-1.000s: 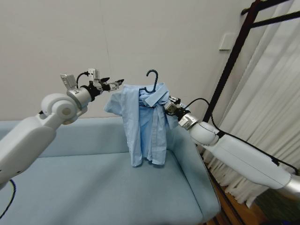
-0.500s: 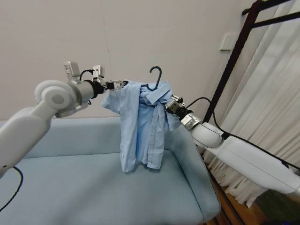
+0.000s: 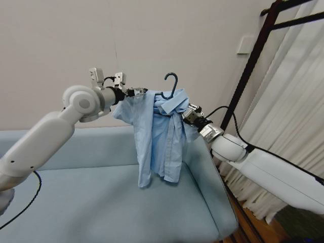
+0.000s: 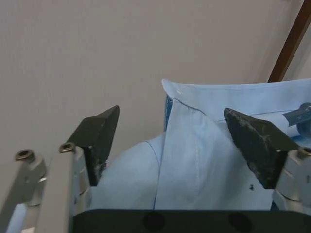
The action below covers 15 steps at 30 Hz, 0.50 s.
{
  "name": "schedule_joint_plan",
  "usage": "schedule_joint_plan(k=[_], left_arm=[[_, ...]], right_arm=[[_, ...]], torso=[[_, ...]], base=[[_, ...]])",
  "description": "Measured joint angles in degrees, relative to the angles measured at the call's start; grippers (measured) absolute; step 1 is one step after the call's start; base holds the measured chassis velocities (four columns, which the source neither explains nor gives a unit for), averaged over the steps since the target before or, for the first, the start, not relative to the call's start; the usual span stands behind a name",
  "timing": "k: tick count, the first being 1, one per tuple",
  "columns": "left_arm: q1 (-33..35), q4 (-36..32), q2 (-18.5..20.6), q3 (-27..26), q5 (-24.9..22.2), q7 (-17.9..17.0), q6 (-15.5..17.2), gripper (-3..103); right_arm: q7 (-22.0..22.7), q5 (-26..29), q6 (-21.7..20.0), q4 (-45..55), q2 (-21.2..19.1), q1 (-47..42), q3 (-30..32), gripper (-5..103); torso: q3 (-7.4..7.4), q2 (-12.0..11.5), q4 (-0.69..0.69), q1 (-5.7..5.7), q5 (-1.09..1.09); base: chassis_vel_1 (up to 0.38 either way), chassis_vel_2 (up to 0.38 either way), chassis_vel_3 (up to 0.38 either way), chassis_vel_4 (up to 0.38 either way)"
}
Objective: Pick up the clothes from the sofa and hang them on the clothes hanger.
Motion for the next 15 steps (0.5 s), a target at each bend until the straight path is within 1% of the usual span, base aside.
schedule_joint_plan(k=[4, 6, 10, 11, 13, 14, 15], left_arm=[[-0.4, 0.0, -0.4, 0.1, 0.1, 0.5, -0.4, 52], [-0.5, 0.1, -0.5, 0.3, 0.4, 0.8, -0.5, 52], [-0.6, 0.0, -0.6, 1.1, 1.8, 1.6, -0.9, 30], [-0.6, 0.0, -0.6, 1.1, 1.8, 1.6, -0.9, 30], [-0.6, -0.1, -0.8, 1.2, 1.9, 1.7, -1.0, 19], [-0.6, -0.1, -0.9, 1.3, 1.9, 1.7, -1.1, 19], [-0.7, -0.1, -0.9, 1.3, 1.9, 1.7, -1.1, 14]], right_arm=[[0.0, -0.1, 0.2, -0.1, -0.2, 0.0, 0.0, 10], [-0.1, -0.1, 0.3, -0.1, -0.3, 0.0, 0.0, 10], [-0.1, -0.1, 0.3, 0.3, -0.4, 0.1, 0.0, 10], [-0.1, -0.1, 0.3, 0.3, -0.4, 0.1, 0.0, 10], [-0.1, -0.1, 0.2, 0.6, -0.4, 0.2, 0.0, 10], [-0.1, -0.1, 0.1, 0.8, -0.4, 0.2, 0.0, 10], [-0.1, 0.0, 0.0, 1.0, -0.5, 0.2, 0.0, 10]], torso=[[0.00, 0.0, -0.02, 0.00, 0.01], [0.00, 0.0, -0.02, 0.00, 0.01], [0.00, 0.0, -0.02, 0.00, 0.00], [0.00, 0.0, -0.02, 0.00, 0.00], [0.00, 0.0, -0.02, 0.00, 0.00], [0.00, 0.0, -0.02, 0.00, 0.01], [0.00, 0.0, -0.02, 0.00, 0.00]], base=[[0.000, 0.000, 0.000, 0.000], [0.000, 0.000, 0.000, 0.000], [0.000, 0.000, 0.000, 0.000], [0.000, 0.000, 0.000, 0.000], [0.000, 0.000, 0.000, 0.000], [0.000, 0.000, 0.000, 0.000], [0.000, 0.000, 0.000, 0.000]])
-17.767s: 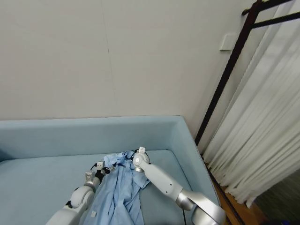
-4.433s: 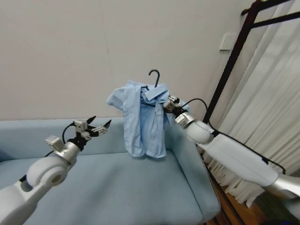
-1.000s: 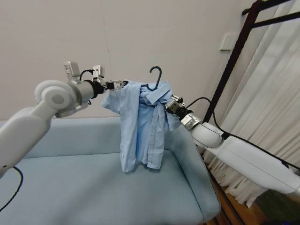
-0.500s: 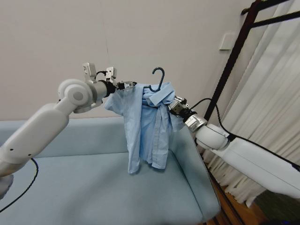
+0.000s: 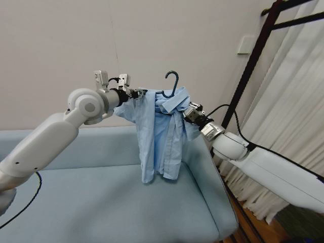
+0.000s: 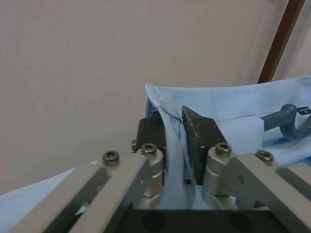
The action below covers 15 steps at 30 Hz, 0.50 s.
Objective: Pick up the clothes from the sofa and hang them on the clothes hanger.
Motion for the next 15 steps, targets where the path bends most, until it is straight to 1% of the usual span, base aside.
schedule_joint_plan(k=[1, 3, 4, 5, 7, 10, 12, 13, 15], left_arm=[[0.0, 0.0, 0.0, 0.0, 0.0, 0.0, 0.0, 14], [-0.1, 0.0, 0.0, 0.1, -0.1, 0.1, -0.4, 4], [0.0, -0.2, 0.0, 0.2, -0.1, 0.2, -1.2, 2], [-0.1, -0.6, 0.0, 0.2, -0.1, 0.3, -1.9, 2], [-0.1, -0.7, 0.1, 0.2, -0.1, 0.4, -2.0, 2], [-0.3, -3.8, 0.9, 0.0, -0.1, 2.0, -4.6, 0], [-0.3, -4.4, 1.1, 0.0, -0.1, 2.3, -5.0, 0], [-0.3, -5.7, 1.7, -0.1, 0.1, 3.0, -5.9, 0], [0.2, -8.0, 2.8, -0.2, 2.2, 4.9, -7.6, 0]], right_arm=[[0.0, 0.0, 0.0, 0.0, 0.0, 0.0, 0.0, 10], [0.0, 0.2, -0.1, 0.2, -0.2, 0.0, 0.0, 10], [0.1, 0.5, -0.1, 0.2, -0.4, 0.1, 0.0, 10], [0.1, 0.7, -0.2, 0.1, -0.4, 0.2, 0.0, 10], [0.1, 0.8, -0.2, 0.0, -0.4, 0.2, 0.0, 10], [0.3, 1.8, -0.4, -1.0, -0.1, 0.5, 0.3, 10], [0.4, 2.1, -0.5, -1.3, 0.0, 0.6, 0.3, 10], [0.5, 2.6, -0.6, -1.9, 0.4, 0.8, 0.4, 10], [0.6, 3.6, -1.0, -3.3, 1.3, 1.1, 0.4, 10]], torso=[[0.00, 0.0, 0.00, 0.00, 0.00], [0.00, 0.0, 0.00, 0.00, 0.00], [0.00, 0.0, 0.00, 0.00, 0.00], [0.00, 0.0, 0.00, 0.00, -0.01], [0.00, 0.0, 0.00, 0.00, 0.00], [0.00, 0.0, -0.01, 0.00, 0.00], [0.00, 0.0, -0.01, 0.00, 0.00], [0.00, 0.0, -0.01, 0.00, 0.00], [0.00, 0.0, 0.00, 0.00, 0.01]], base=[[0.000, 0.000, 0.000, 0.000], [0.000, 0.000, 0.000, 0.000], [0.000, 0.000, 0.000, 0.000], [0.000, 0.000, 0.000, 0.000], [0.000, 0.000, 0.000, 0.000], [0.000, 0.000, 0.000, 0.000], [0.000, 0.000, 0.000, 0.000], [0.000, 0.000, 0.000, 0.000], [0.000, 0.000, 0.000, 0.000]])
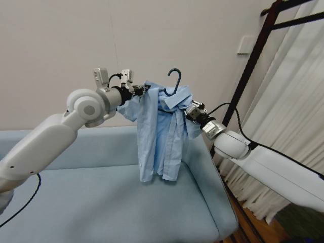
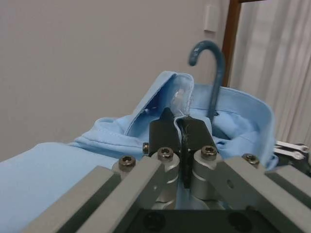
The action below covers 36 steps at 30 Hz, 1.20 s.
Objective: Pick up the clothes from the sofa and hang them on the clothes hanger.
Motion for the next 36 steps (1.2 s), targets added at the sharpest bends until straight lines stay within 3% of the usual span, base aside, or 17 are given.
schedule_joint_plan(k=[6, 9, 12, 14, 16, 17, 19, 21, 23, 27, 30, 33, 35, 36], left_arm=[[3.2, -4.2, 3.5, -0.9, 4.7, 6.8, -3.5, 0], [5.1, -5.7, 4.4, -2.0, 5.1, 7.0, -3.6, 0], [11.3, -7.9, 6.5, -5.0, 8.0, 7.0, -3.8, 0], [12.2, -7.9, 6.8, -5.4, 8.7, 7.0, -3.9, 0], [16.7, -6.8, 7.8, -7.1, 12.8, 7.2, -4.4, 0], [18.4, -6.2, 8.1, -7.6, 14.1, 7.6, -4.8, 6], [18.7, -6.1, 8.1, -7.7, 14.4, 7.7, -4.9, 6], [21.7, -5.6, 9.1, -9.0, 16.0, 8.3, -5.9, 22], [22.8, -5.8, 9.6, -9.8, 16.3, 8.4, -5.9, 22], [31.3, -9.2, 14.6, -17.3, 16.9, 10.7, -5.1, 43], [34.7, -11.0, 17.5, -20.5, 16.2, 11.5, -5.9, 48], [36.1, -13.3, 23.4, -24.1, 12.2, 12.7, -8.3, 65], [33.9, -12.8, 25.8, -25.2, 7.2, 13.6, -9.2, 70], [33.9, -12.8, 25.8, -25.2, 7.2, 13.6, -9.2, 70]], right_arm=[[-0.4, 2.0, -1.1, -1.5, 1.8, 1.5, 0.0, 10], [-0.7, 2.3, -1.3, -1.8, 2.2, 1.9, -0.1, 10], [-2.1, 2.5, -1.2, -2.4, 2.4, 2.9, -0.1, 10], [-2.3, 2.5, -1.2, -2.3, 2.3, 3.0, -0.1, 10], [-3.2, 2.5, -1.1, -1.8, 2.0, 3.3, -0.1, 10], [-3.4, 2.5, -1.1, -1.5, 1.9, 3.4, -0.1, 10], [-3.4, 2.5, -1.1, -1.4, 1.9, 3.4, -0.1, 10], [-3.5, 2.6, -1.1, -0.8, 1.9, 3.5, -0.1, 10], [-3.5, 2.6, -1.1, -0.6, 2.0, 3.5, -0.1, 10], [-3.5, 2.6, -1.2, 0.1, 1.7, 3.5, 0.0, 10], [-3.5, 2.7, -1.2, 0.2, 1.6, 3.5, 0.2, 10], [-3.7, 2.9, -1.1, 0.0, 1.5, 3.5, 0.4, 10], [-3.9, 2.4, -0.8, -0.4, 1.8, 3.5, 0.4, 10], [-3.9, 2.4, -0.8, -0.4, 1.8, 3.5, 0.4, 10]], torso=[[0.00, 0.0, 0.00, 0.00, -0.01], [0.00, 0.0, 0.01, -0.01, -0.01], [0.00, 0.0, 0.01, 0.00, -0.01], [0.00, 0.0, 0.00, 0.00, -0.02], [0.00, 0.0, 0.00, 0.00, -0.02], [0.00, 0.0, 0.00, 0.00, -0.03], [0.00, 0.0, 0.00, 0.00, -0.03], [0.00, 0.0, -0.01, 0.00, -0.02], [0.00, 0.0, -0.01, 0.00, -0.03], [0.00, 0.0, 0.00, 0.00, -0.02], [0.00, 0.0, 0.02, 0.00, -0.04], [0.00, 0.0, 0.01, -0.01, -0.01], [0.00, 0.0, -0.01, -0.01, -0.01], [0.00, 0.0, -0.01, -0.01, -0.01]], base=[[0.000, 0.000, 0.000, 0.000], [0.000, 0.000, 0.000, 0.000], [0.000, 0.000, 0.000, 0.000], [0.000, 0.000, 0.000, 0.000], [0.000, 0.000, 0.000, 0.000], [0.000, 0.000, 0.000, 0.000], [0.000, 0.000, 0.000, 0.000], [0.000, 0.000, 0.000, 0.000], [0.000, 0.000, 0.000, 0.000], [0.000, 0.000, 0.000, 0.000], [0.000, 0.000, 0.000, 0.000], [0.000, 0.000, 0.000, 0.000], [0.000, 0.000, 0.000, 0.000], [0.000, 0.000, 0.000, 0.000]])
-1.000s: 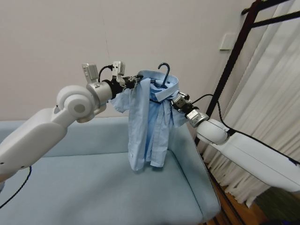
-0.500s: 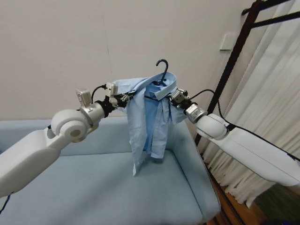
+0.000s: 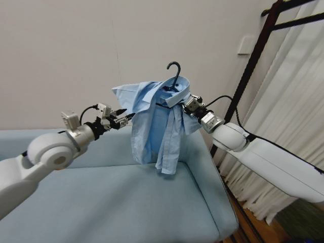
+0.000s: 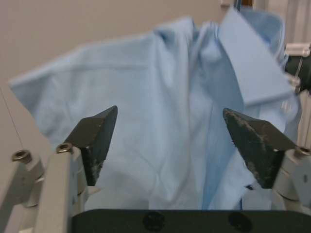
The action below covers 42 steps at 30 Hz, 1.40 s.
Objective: Pick up the clothes from the sofa and hang them on the clothes hanger.
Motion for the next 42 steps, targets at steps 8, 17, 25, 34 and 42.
schedule_joint_plan(k=[8, 17, 25, 34, 42], left_arm=[[-25.9, 13.0, -5.4, 8.0, -30.0, -4.2, 19.2, 100], [-47.2, 28.8, -16.5, 28.6, -34.9, -2.8, 27.5, 100], [-55.7, 42.1, -24.9, 40.8, -1.7, 29.9, 28.1, 100], [-62.8, 48.5, -29.0, 51.1, 5.6, 42.5, 24.7, 100], [-65.4, 52.8, -32.1, 55.2, 7.6, 47.4, 23.4, 100]], right_arm=[[-2.8, -7.9, 4.2, -0.7, -0.6, -1.1, 0.2, 10], [-2.8, -8.7, 5.4, -1.2, -0.6, -2.1, 0.9, 10], [-1.4, -8.8, 6.4, -1.9, -1.3, -4.1, 2.3, 10], [-1.0, -8.7, 6.6, -1.6, -1.3, -4.1, 2.4, 10], [-1.0, -8.5, 6.3, -0.4, -1.4, -3.9, 2.0, 10]], torso=[[0.01, 0.0, 0.00, 0.00, -0.03], [0.01, 0.0, 0.00, 0.00, -0.01], [0.02, 0.0, 0.01, 0.03, -0.02], [0.01, 0.0, 0.01, 0.01, 0.01], [0.01, 0.0, 0.02, 0.01, 0.00]], base=[[0.000, 0.000, 0.000, 0.000], [0.000, 0.000, 0.000, 0.000], [0.000, 0.000, 0.000, 0.000], [0.000, 0.000, 0.000, 0.000], [0.000, 0.000, 0.000, 0.000]])
